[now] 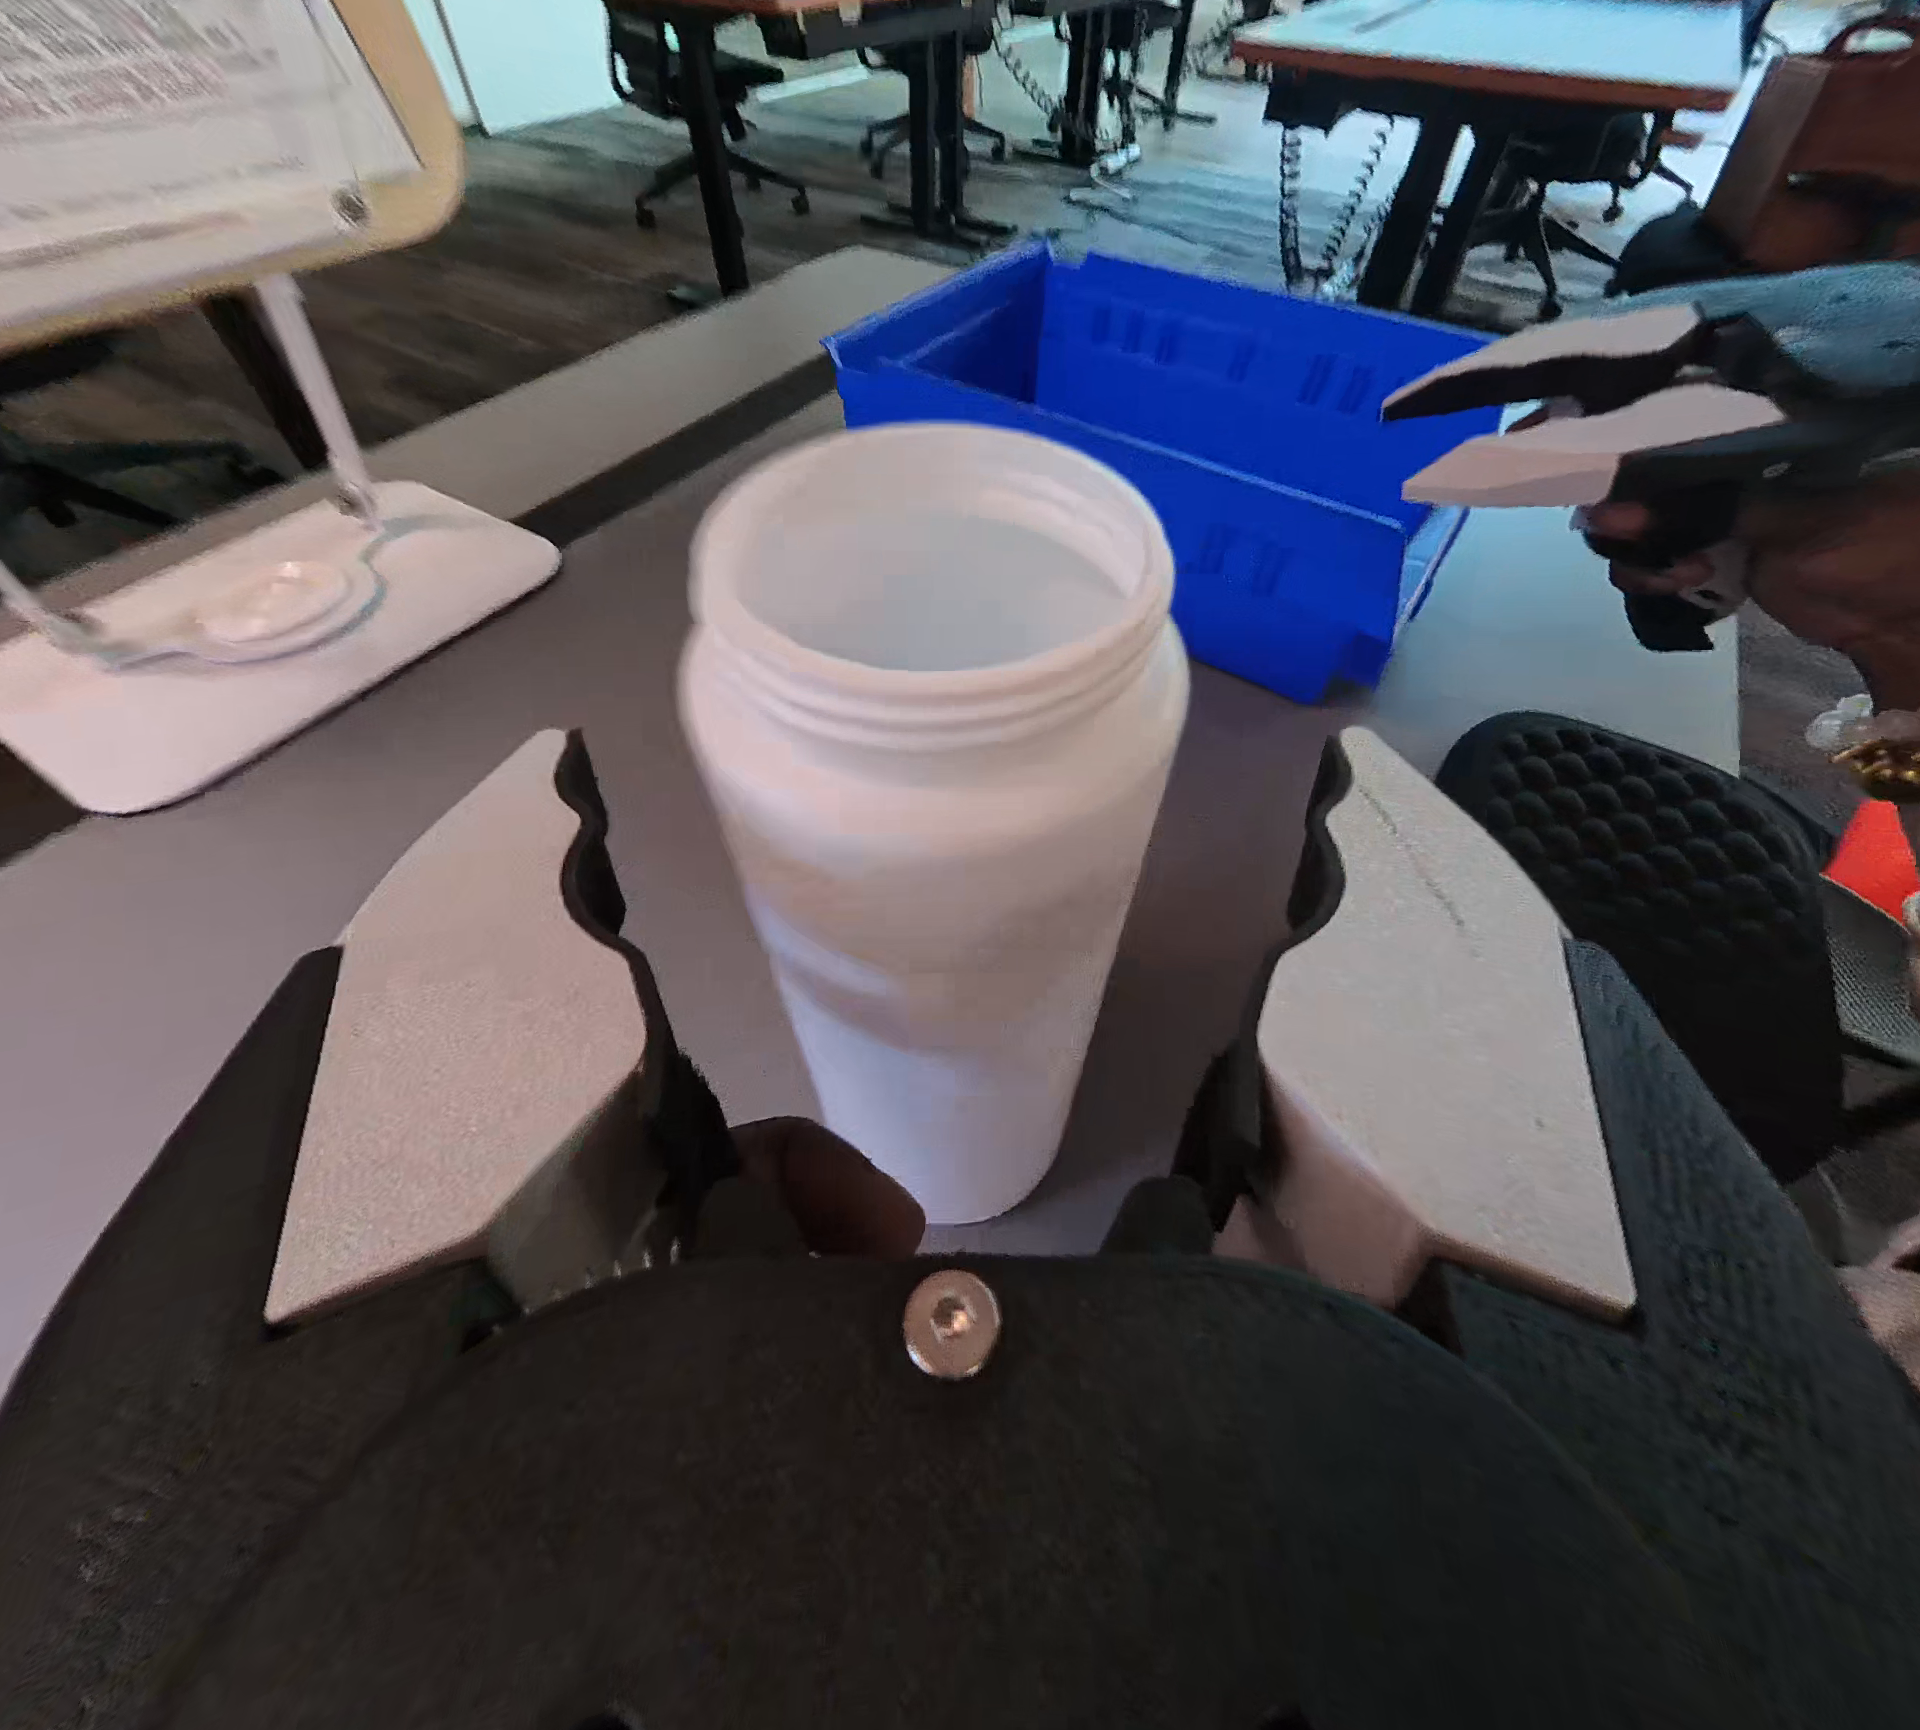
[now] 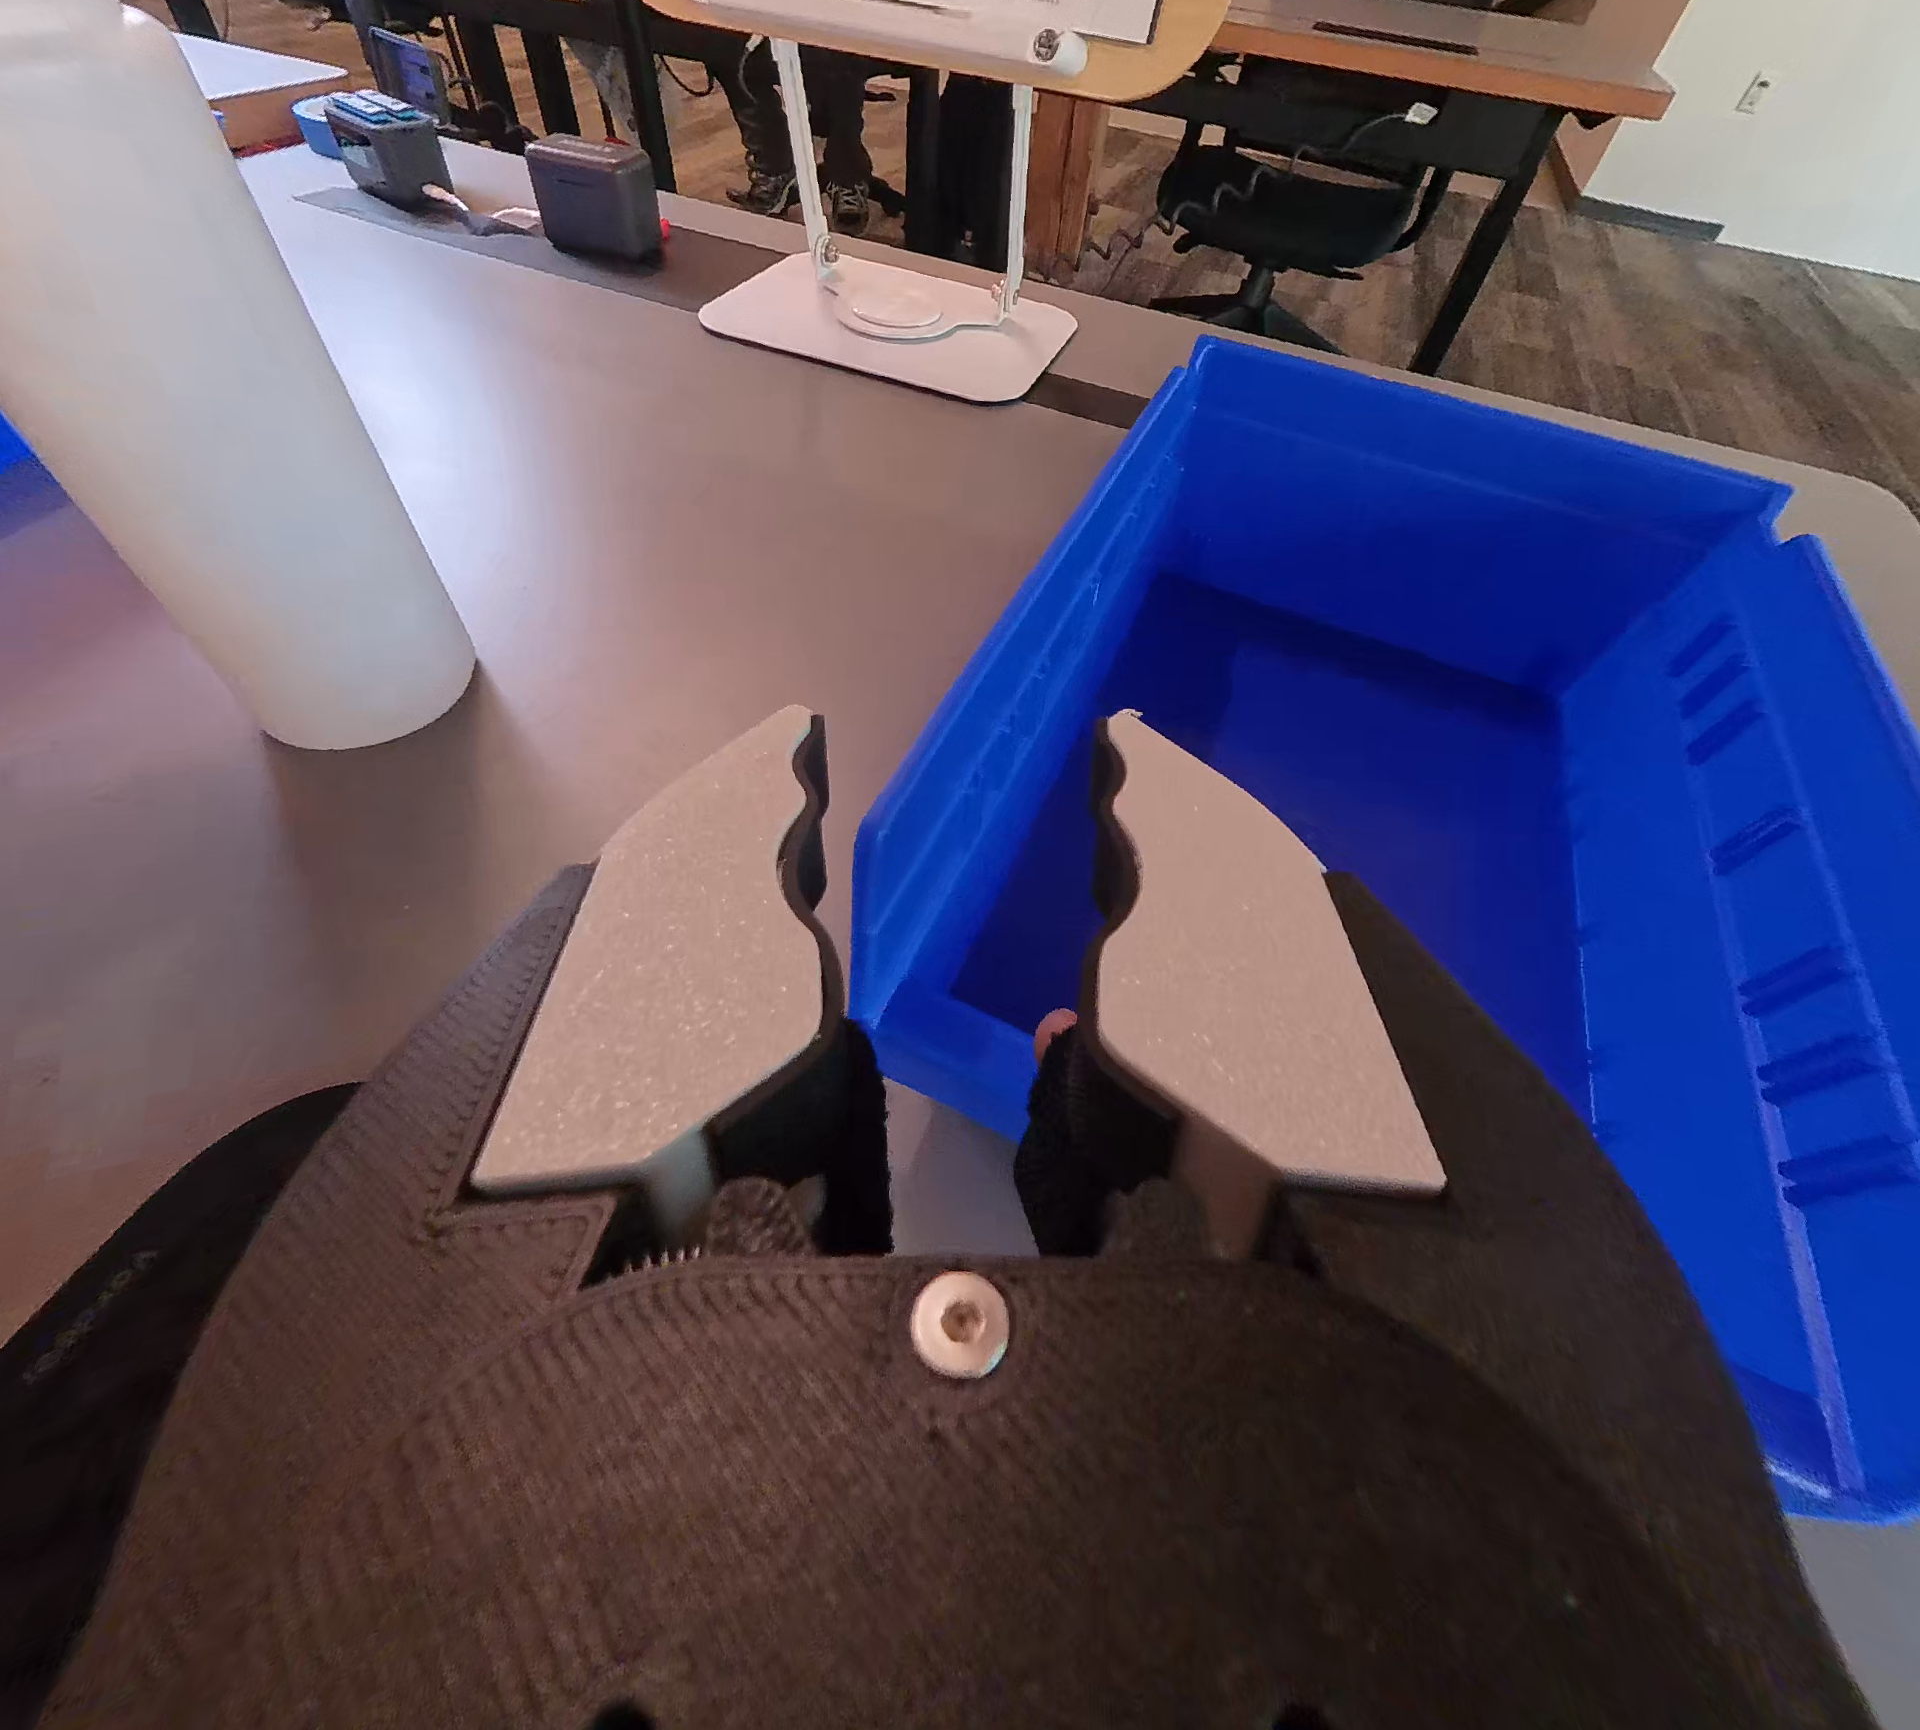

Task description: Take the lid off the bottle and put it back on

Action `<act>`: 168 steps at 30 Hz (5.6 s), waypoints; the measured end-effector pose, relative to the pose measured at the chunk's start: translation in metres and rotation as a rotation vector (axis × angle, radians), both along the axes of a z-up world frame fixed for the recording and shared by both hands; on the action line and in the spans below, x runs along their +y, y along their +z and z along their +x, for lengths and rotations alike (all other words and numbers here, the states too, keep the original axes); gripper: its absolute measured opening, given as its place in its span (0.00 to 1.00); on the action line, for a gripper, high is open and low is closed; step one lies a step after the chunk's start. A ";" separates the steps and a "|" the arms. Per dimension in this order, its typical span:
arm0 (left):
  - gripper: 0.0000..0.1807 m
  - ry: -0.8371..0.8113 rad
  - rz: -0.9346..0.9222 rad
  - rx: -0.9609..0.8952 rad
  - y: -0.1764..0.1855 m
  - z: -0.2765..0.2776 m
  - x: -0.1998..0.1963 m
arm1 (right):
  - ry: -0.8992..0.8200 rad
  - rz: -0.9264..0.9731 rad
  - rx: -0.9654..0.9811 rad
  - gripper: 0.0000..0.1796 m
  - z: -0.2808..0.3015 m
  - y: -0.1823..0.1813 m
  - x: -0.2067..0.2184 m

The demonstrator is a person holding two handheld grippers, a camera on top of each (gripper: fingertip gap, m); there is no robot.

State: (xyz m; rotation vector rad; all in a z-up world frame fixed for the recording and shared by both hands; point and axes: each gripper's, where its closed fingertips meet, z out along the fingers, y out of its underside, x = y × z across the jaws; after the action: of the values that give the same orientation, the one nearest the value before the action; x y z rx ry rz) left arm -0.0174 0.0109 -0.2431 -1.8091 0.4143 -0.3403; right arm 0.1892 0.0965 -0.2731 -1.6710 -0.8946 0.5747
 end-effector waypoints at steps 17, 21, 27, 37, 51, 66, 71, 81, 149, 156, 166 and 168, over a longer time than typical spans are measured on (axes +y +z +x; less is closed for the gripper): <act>0.58 0.546 -0.543 0.174 -0.108 -0.319 -0.083 | 0.011 0.015 -0.028 0.27 -0.005 0.000 0.001; 0.55 0.508 -0.585 0.314 -0.142 -0.327 -0.072 | -0.004 0.031 -0.047 0.27 -0.001 0.007 0.002; 0.37 0.481 -0.585 0.202 -0.147 -0.321 -0.065 | 0.006 0.056 -0.070 0.27 -0.006 0.013 -0.001; 0.37 0.751 -0.119 0.497 -0.024 -0.313 -0.090 | 0.114 0.090 -0.050 0.26 -0.028 0.027 -0.022; 0.37 0.470 0.381 0.816 0.074 -0.057 -0.094 | 0.734 0.461 0.172 0.15 -0.173 0.106 -0.192; 0.41 0.228 0.520 0.677 0.074 0.021 -0.093 | 0.622 0.732 0.077 0.12 -0.179 0.116 -0.189; 0.68 0.189 0.409 0.144 0.063 -0.011 -0.072 | 0.699 0.481 0.134 0.12 -0.161 0.133 -0.149; 0.77 0.100 0.154 -0.006 -0.004 -0.007 0.007 | 0.980 0.057 -0.105 0.13 -0.203 0.134 -0.105; 0.57 -0.034 0.262 -0.062 -0.033 0.032 0.021 | 0.696 -0.029 -0.069 0.48 -0.229 0.070 -0.105; 0.57 -0.121 0.249 -0.104 -0.033 0.038 0.016 | 1.110 -0.036 0.011 0.69 -0.214 0.080 -0.122; 0.57 -0.153 0.261 -0.111 -0.032 0.043 0.012 | 1.346 -0.096 0.129 0.44 -0.212 0.075 -0.129; 0.57 -0.115 0.266 -0.092 -0.032 0.042 0.013 | 1.189 -0.058 0.115 0.44 -0.212 0.074 -0.125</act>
State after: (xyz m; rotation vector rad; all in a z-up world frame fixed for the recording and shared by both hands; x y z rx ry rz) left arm 0.0245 0.0241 -0.2753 -1.5084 0.4765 -0.4264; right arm -0.0230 -0.0284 -0.1994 -0.9816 -1.7641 1.4624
